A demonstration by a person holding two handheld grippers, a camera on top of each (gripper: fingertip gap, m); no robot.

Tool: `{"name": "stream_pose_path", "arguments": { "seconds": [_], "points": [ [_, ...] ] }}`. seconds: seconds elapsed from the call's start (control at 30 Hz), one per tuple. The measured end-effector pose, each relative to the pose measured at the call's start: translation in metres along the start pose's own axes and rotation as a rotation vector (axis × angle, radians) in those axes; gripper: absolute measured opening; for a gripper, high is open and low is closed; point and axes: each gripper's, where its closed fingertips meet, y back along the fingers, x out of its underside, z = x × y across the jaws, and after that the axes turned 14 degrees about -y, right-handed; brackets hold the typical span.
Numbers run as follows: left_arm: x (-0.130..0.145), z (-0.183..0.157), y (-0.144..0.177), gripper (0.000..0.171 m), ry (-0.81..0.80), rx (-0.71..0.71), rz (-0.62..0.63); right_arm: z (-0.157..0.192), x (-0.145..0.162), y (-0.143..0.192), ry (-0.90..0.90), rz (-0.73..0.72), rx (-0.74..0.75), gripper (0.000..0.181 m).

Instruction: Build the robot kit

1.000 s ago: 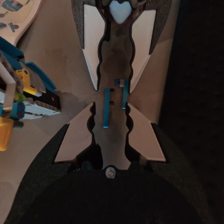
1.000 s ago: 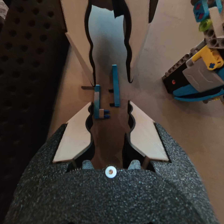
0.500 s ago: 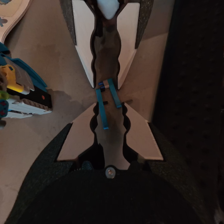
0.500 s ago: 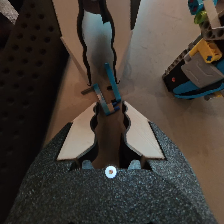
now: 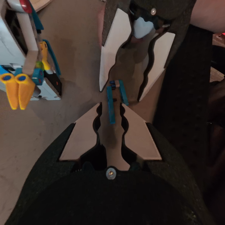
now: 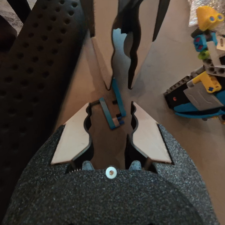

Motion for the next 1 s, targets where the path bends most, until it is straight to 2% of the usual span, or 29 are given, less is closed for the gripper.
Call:
{"name": "stream_pose_path", "arguments": {
  "seconds": [0.13, 0.3, 0.37, 0.5, 0.67, 0.73, 0.87, 1.0],
  "points": [
    [0.005, -0.002, -0.005, 0.028, -0.005, 0.01, 0.016, 0.008, 0.003, -0.003, 0.025, 0.013, -0.029, 0.076],
    [-0.002, -0.008, -0.003, 0.025, -0.041, 0.012, -0.009, 0.007, 0.004, -0.002, 0.018, 0.02, -0.026, 0.076],
    [-0.008, -0.014, 0.001, 0.019, -0.056, 0.02, -0.04, 0.009, 0.005, 0.005, 0.003, 0.009, -0.048, 0.067],
    [-0.001, -0.024, -0.004, 0.019, -0.046, 0.065, -0.011, 0.009, 0.007, 0.015, 0.029, 0.009, -0.058, 0.032],
    [0.005, -0.029, -0.014, 0.026, -0.048, 0.08, 0.032, 0.011, 0.015, 0.002, 0.06, 0.064, -0.039, 0.027],
    [0.006, -0.032, -0.016, 0.026, -0.054, 0.09, 0.042, 0.007, 0.015, 0.002, 0.059, 0.067, -0.017, 0.02],
    [0.004, -0.037, -0.019, 0.026, -0.057, 0.109, 0.038, 0.009, 0.015, 0.002, 0.028, 0.07, -0.045, 0.01],
    [0.003, -0.04, -0.021, 0.026, -0.059, 0.121, 0.04, 0.009, 0.015, 0.001, -0.022, 0.085, -0.064, 0.009]
  ]
}}
